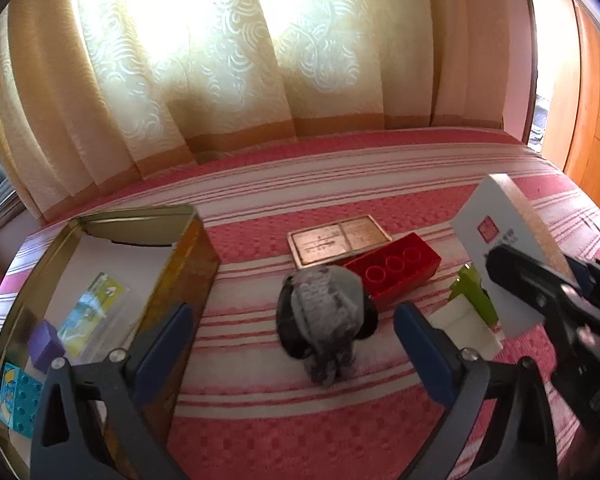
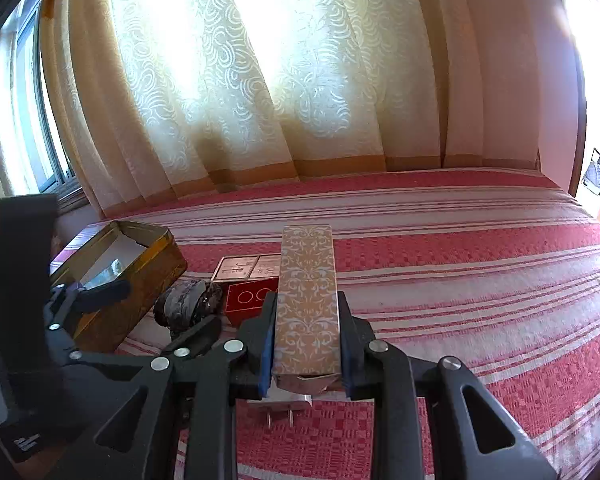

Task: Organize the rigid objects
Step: 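Grasp the grey knit pouch with the left tool while the right tool holds the box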

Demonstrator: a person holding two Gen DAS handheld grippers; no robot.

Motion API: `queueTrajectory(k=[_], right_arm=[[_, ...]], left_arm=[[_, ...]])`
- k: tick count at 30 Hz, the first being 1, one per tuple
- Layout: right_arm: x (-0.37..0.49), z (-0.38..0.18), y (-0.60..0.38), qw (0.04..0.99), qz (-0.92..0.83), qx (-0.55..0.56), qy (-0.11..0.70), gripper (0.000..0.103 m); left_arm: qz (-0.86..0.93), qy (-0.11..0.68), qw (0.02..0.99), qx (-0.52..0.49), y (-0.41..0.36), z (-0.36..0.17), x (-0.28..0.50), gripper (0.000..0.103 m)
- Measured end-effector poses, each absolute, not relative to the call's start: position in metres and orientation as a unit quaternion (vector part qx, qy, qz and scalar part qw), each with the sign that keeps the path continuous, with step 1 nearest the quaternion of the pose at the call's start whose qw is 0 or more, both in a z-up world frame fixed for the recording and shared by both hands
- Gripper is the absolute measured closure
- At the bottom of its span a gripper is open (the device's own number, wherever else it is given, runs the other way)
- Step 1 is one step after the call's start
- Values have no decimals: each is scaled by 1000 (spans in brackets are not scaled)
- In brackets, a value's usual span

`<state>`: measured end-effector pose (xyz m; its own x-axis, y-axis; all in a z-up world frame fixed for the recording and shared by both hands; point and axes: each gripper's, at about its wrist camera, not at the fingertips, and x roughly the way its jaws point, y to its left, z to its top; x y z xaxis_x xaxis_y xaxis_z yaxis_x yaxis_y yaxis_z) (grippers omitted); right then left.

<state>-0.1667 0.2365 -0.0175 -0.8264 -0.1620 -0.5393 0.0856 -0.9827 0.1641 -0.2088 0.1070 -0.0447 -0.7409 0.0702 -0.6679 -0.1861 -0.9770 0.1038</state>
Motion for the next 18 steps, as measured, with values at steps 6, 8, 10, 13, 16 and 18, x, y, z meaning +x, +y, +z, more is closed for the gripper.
queueTrajectory(k=[6, 8, 10, 13, 16, 18], right_arm=[[-165, -17, 242, 68, -954, 281, -81, 75], [-165, -17, 242, 69, -954, 282, -82, 75], [-163, -16, 243, 71, -955, 276, -82, 75], [-161, -15, 242, 74, -957, 269, -80, 75], [-156, -12, 239, 77, -961, 255, -70, 75], [-153, -10, 236, 79, -964, 248, -62, 75]], left_arm=[[924, 62, 89, -366, 102, -47, -214, 58], [924, 55, 92, -368, 99, -47, -215, 57], [925, 49, 95, -366, 96, -47, -212, 57], [929, 41, 93, -355, 91, -45, -205, 57], [937, 39, 90, -334, 87, -40, -192, 58], [941, 39, 88, -323, 85, -37, -187, 58]])
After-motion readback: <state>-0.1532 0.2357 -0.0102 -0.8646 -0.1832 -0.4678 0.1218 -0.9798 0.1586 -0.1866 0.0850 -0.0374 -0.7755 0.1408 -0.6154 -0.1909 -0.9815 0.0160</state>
